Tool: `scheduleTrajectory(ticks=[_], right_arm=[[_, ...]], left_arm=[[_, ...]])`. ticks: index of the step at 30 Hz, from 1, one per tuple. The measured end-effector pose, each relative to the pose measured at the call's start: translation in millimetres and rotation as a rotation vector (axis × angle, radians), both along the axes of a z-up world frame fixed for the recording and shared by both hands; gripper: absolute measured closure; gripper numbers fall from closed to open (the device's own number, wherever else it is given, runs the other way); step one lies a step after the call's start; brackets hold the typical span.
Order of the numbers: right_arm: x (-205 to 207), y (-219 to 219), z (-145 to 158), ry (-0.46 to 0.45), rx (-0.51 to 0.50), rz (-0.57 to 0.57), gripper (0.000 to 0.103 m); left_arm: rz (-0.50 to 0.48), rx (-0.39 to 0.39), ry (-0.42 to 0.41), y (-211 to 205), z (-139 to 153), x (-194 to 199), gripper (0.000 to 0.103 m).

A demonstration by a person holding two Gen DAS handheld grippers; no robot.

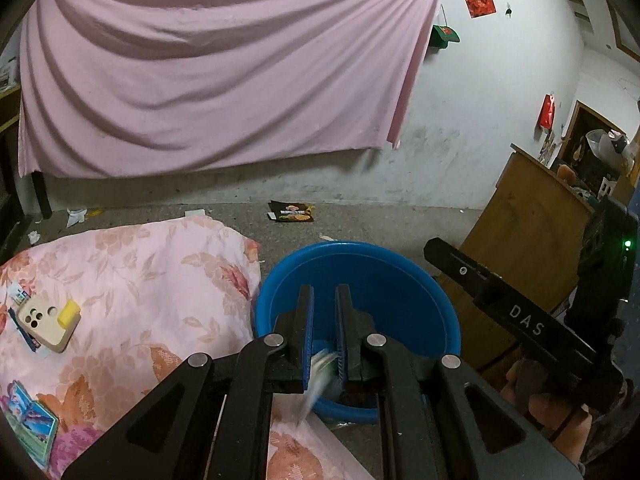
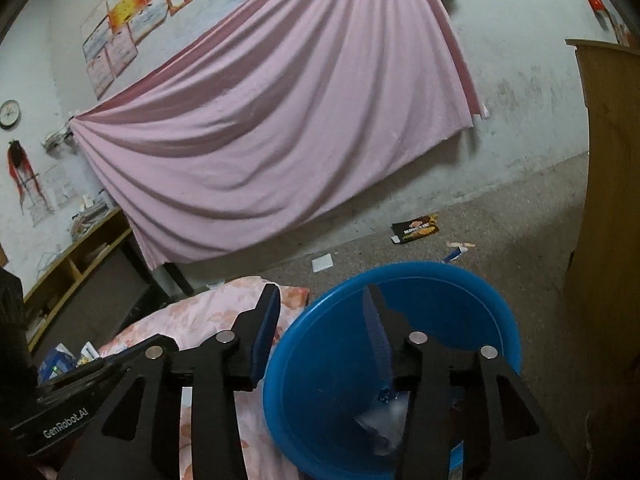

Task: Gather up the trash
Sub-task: 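Carry packet and mask over the blue bucket and open both tools, then move both tools back over the bed toward the remaining trash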

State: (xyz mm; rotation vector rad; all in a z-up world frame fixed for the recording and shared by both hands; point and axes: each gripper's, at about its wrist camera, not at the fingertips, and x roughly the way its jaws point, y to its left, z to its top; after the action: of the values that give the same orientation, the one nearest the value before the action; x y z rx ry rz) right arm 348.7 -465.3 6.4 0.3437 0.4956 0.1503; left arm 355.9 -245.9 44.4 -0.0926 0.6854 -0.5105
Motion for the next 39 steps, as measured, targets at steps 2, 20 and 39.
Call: scheduleTrajectory(ticks=[2,20,39], right_arm=[[0,0,1,-0.003,-0.003,-0.002,0.057],[-10,9,14,-0.113,-0.048,-0.011,0.032],[-39,102,50,-0.484,-0.142,0.118,0.0]], left_arm=[[0.002,-0.003,-0.001,3,-3,0,0.095],[0.164,-0.033,-0.158,52,15,-22,0.053],[0.524,-0.008,-0.452,184,33,-97,0.002]])
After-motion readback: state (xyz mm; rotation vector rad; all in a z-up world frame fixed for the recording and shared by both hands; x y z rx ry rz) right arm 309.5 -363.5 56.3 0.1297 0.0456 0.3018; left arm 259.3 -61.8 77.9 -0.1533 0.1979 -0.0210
